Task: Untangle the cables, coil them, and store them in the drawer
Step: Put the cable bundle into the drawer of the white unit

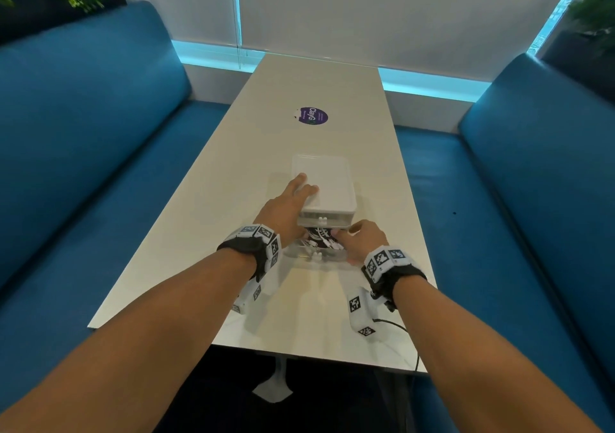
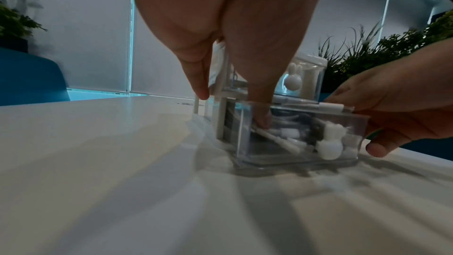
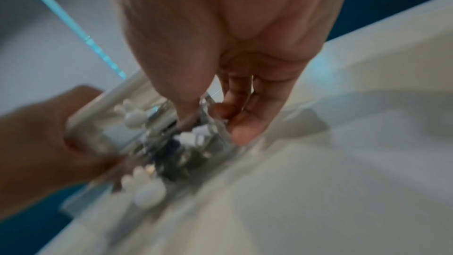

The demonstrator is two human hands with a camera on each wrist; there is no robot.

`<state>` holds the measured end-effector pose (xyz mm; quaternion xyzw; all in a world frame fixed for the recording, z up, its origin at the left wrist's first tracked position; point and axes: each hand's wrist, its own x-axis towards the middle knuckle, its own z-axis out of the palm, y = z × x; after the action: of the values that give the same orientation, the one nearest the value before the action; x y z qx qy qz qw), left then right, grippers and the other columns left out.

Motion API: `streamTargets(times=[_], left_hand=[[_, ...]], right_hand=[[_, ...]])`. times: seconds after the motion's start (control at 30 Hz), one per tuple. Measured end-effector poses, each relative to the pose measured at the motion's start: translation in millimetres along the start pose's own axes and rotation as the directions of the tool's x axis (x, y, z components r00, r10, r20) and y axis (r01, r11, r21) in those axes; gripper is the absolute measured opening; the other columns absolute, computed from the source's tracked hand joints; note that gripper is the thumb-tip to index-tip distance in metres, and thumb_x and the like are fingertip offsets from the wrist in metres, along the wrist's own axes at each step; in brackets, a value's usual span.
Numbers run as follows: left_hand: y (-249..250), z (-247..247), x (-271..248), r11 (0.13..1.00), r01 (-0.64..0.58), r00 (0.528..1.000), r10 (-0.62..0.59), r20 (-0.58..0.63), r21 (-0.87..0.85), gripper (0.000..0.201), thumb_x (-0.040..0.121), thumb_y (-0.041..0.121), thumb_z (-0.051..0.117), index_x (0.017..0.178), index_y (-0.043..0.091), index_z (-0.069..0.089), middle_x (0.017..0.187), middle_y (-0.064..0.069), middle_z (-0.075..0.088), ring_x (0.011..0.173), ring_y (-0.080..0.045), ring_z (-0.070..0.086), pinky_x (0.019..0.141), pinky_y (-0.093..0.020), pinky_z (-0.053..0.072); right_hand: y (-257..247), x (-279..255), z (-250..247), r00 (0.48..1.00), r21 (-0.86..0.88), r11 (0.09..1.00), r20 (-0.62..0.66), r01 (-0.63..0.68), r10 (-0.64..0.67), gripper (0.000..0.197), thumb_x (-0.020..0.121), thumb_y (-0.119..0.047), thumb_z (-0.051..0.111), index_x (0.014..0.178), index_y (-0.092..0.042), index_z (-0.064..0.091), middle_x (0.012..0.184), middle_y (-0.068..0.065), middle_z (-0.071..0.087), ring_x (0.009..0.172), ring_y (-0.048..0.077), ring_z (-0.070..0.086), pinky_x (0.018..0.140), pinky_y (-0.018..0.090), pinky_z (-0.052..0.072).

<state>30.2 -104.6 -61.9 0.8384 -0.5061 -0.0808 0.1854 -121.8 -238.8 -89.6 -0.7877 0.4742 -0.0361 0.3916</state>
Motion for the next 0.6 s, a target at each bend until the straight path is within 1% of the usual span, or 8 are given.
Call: streamTargets(times=[0.1,0.17,0.23,0.27,0.33,0.43,0.53,0.6], left_hand=[[-1,1,0,1.000,0.003,1.000,-0.003,-0.013,0.001,0.094,0.072,0.013,0.084,0.148,0.029,0.031,0.166,0.004,0.003,0.112,-0.031,0.063,0.086,-0.038,0.051],[-3,0,1,1.000,-0.009,1.000,0.009,-0.007,0.011,0.094,0.073,0.013,0.085,0.148,0.029,0.031,0.166,0.003,0.004,0.111,-0.032,0.063,0.085,-0.038,0.051],[-4,0,1,1.000,-0.009,1.000,0.009,-0.007,0.015,0.094,0.073,0.013,0.085,0.148,0.030,0.031,0.166,0.004,0.004,0.108,-0.032,0.064,0.085,-0.037,0.051],[-4,1,1,1.000,-0.006,1.000,0.006,-0.009,0.015,0.094,0.073,0.012,0.085,0.148,0.030,0.031,0.166,0.005,0.004,0.108,-0.032,0.064,0.085,-0.037,0.051],[-3,2,1,1.000,-0.006,1.000,0.007,-0.012,0.009,0.093,0.073,0.011,0.084,0.148,0.031,0.032,0.166,0.005,0.004,0.110,-0.032,0.064,0.086,-0.037,0.052],[-5,1,1,1.000,-0.011,1.000,0.011,-0.008,-0.017,0.090,0.075,0.010,0.082,0.148,0.031,0.033,0.166,0.006,0.004,0.117,-0.033,0.061,0.090,-0.039,0.052],[-7,0,0,0.999,-0.017,1.000,0.017,0.009,-0.029,0.089,0.077,0.011,0.080,0.148,0.032,0.031,0.166,0.008,0.003,0.115,-0.033,0.061,0.089,-0.037,0.051],[-6,-1,0,0.999,-0.023,0.999,0.023,0.022,-0.039,0.088,0.079,0.013,0.080,0.149,0.032,0.030,0.166,0.008,0.002,0.114,-0.032,0.062,0.088,-0.035,0.049]], right_hand=[[3,-8,2,0.998,-0.018,1.000,-0.052,0.019,-0.019,0.060,0.075,-0.070,0.065,0.102,-0.017,0.056,0.096,0.004,0.065,0.079,0.026,0.069,0.074,0.041,0.059],[3,-9,-3,0.999,-0.010,1.000,0.027,0.028,-0.028,0.058,0.079,-0.069,0.061,0.100,-0.015,0.058,0.090,0.003,0.069,0.071,0.023,0.072,0.070,0.036,0.058],[-1,-10,-9,0.988,0.040,0.998,0.145,0.041,-0.047,0.061,0.081,-0.067,0.062,0.097,-0.009,0.062,0.085,0.005,0.071,0.070,0.020,0.072,0.073,0.036,0.060],[-2,-9,-11,0.982,0.053,0.998,0.184,0.043,-0.052,0.063,0.078,-0.069,0.064,0.094,-0.008,0.064,0.081,0.005,0.069,0.070,0.019,0.071,0.074,0.035,0.061],[-4,-6,-9,0.976,0.009,0.999,0.211,0.053,-0.054,0.069,0.064,-0.071,0.073,0.094,-0.008,0.068,0.078,0.002,0.069,0.068,0.019,0.070,0.065,0.030,0.061],[-7,-1,2,0.987,0.004,1.000,0.163,0.012,-0.013,0.083,0.043,-0.070,0.078,0.103,-0.014,0.068,0.087,0.004,0.072,0.074,0.020,0.071,0.065,0.038,0.063],[-16,-6,4,0.999,-0.039,0.999,0.030,0.021,-0.019,0.066,0.061,-0.060,0.081,0.106,-0.017,0.060,0.093,0.000,0.067,0.081,0.022,0.065,0.063,0.032,0.054],[-16,-7,3,0.998,-0.071,0.996,-0.039,0.050,-0.053,0.061,0.070,-0.055,0.079,0.111,-0.018,0.052,0.096,0.001,0.061,0.083,0.023,0.061,0.066,0.030,0.049]])
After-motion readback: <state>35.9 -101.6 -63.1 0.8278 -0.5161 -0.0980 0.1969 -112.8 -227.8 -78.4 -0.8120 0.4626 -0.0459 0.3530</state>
